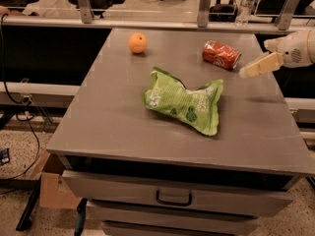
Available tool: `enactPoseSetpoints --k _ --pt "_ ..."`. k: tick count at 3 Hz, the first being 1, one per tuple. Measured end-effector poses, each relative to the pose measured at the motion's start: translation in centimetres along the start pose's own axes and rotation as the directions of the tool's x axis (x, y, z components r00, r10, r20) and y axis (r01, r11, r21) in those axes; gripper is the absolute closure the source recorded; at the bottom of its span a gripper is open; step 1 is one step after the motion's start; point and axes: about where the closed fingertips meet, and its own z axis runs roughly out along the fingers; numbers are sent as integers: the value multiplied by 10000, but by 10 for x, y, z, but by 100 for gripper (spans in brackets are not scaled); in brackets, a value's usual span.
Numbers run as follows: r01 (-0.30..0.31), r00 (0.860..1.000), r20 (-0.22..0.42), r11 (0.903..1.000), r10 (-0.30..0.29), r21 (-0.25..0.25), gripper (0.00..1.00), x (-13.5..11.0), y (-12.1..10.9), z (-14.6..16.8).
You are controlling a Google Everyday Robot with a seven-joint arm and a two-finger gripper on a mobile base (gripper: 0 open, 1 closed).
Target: Move coke can near orange
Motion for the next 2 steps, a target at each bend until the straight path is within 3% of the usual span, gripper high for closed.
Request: enactPoseSetpoints --k 1,2 --pt "110 9994 335 9997 -103 -211 0 -1 1 21" --pt "282 9960 853 9996 -276 -58 0 -12 -1 43"
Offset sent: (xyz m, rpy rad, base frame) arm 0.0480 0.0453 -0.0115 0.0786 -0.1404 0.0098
